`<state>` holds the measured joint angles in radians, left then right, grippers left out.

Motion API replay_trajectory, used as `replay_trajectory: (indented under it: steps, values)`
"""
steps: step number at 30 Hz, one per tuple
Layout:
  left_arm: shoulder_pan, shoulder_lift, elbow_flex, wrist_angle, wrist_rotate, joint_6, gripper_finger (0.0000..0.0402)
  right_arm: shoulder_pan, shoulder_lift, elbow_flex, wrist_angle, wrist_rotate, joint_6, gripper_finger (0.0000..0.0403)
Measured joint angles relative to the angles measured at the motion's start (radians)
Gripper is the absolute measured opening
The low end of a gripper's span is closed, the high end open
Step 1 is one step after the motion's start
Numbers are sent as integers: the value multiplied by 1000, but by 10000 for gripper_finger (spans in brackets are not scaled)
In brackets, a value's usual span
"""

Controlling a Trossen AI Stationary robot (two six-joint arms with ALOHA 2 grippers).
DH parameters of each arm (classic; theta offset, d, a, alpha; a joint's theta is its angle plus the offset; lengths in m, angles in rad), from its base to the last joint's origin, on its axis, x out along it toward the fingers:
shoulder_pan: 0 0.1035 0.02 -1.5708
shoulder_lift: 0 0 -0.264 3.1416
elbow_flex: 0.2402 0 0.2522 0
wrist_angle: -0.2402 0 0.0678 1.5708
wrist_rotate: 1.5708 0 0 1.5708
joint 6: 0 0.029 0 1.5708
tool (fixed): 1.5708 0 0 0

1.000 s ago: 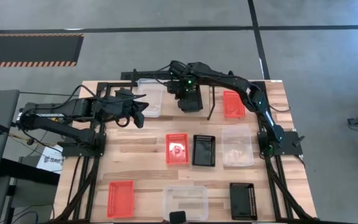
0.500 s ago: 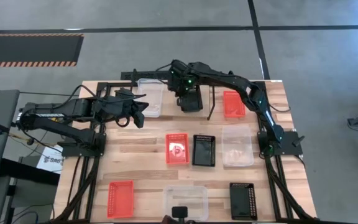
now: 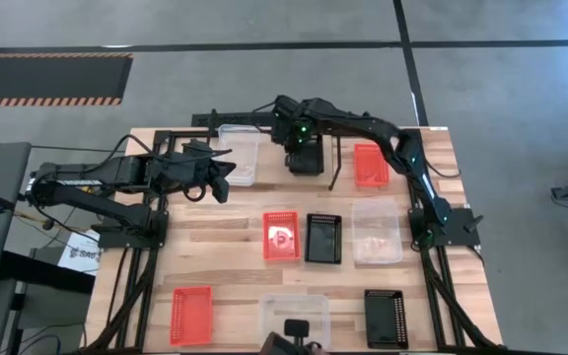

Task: Stack baskets on shelf by color
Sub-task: Put the top black bin on the shelf, then put the center orange bin on the shelf

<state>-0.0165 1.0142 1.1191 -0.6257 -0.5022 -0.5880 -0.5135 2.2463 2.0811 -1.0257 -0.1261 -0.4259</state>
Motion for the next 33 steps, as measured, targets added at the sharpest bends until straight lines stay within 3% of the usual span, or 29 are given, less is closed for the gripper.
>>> replay_trajectory:
  steps: [7, 13, 21, 24, 33]
  values:
    - [0, 0, 0, -21, 0, -11, 0, -15, 0, 0, -3, 2, 26, 0]
    - [0, 0, 0, -23, 0, -10, 0, 41, -7, 24, -57, 2, 1, 0]
    - [0, 0, 0, -119, 9, -91, 0, 169, -9, 187, -403, 125, 15, 0]
    - [0, 0, 0, -184, 31, -142, 0, 229, -10, 247, -545, 153, 72, 0]
    - [-97, 30, 1, -234, 49, -271, 0, 406, -146, 251, -545, 242, 338, 0]
